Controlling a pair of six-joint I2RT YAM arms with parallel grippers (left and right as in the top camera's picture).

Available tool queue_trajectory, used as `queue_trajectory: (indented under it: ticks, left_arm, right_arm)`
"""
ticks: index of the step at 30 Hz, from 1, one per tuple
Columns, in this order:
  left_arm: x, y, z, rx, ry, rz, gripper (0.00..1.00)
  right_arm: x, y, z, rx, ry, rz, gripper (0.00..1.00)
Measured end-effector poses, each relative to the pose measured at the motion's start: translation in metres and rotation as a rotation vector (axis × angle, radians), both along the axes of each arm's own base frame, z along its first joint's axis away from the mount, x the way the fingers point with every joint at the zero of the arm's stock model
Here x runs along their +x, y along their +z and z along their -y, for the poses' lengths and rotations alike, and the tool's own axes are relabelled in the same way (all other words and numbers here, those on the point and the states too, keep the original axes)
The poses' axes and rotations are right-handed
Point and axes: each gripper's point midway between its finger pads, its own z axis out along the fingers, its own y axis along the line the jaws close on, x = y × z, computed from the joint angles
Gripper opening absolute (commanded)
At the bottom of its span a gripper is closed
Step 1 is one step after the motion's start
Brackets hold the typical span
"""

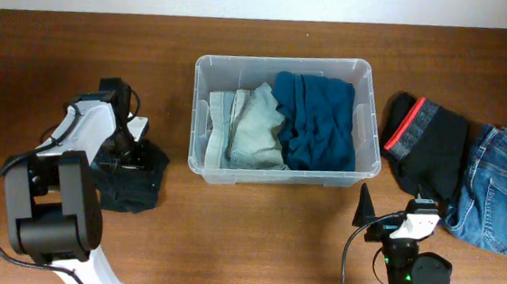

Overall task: Pack container
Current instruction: 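Lower the left gripper and grasp the black Nike shirt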

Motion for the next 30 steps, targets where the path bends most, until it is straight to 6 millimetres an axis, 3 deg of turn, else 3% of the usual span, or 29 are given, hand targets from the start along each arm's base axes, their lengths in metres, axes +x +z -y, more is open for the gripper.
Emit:
queue_trajectory:
  ticks: [13, 16, 23, 25, 30]
  left_arm:
    - [0.000, -0.006, -0.004, 0.024, -0.001, -0.019, 0.79]
    - [0.000, -0.006, -0.004, 0.027, -0.001, -0.019, 0.72]
    - [0.001, -0.006, -0.012, 0.054, 0.005, -0.015, 0.45]
    - [0.001, -0.006, -0.014, 0.061, 0.005, -0.014, 0.27]
    - [0.002, -0.006, -0.017, 0.072, -0.002, -0.013, 0.01]
  right_arm:
    - [0.000, 0.000, 0.000, -0.001, 0.000, 0.000, 0.98]
    - [0.000, 0.000, 0.000, 0.000, 0.000, 0.000, 0.98]
    - [0.000, 0.000, 0.000, 0.000, 0.000, 0.000, 0.98]
    - [0.000, 0.000, 0.000, 0.000, 0.000, 0.000, 0.98]
    - [0.000, 0.000, 0.000, 0.000, 0.000, 0.000, 0.98]
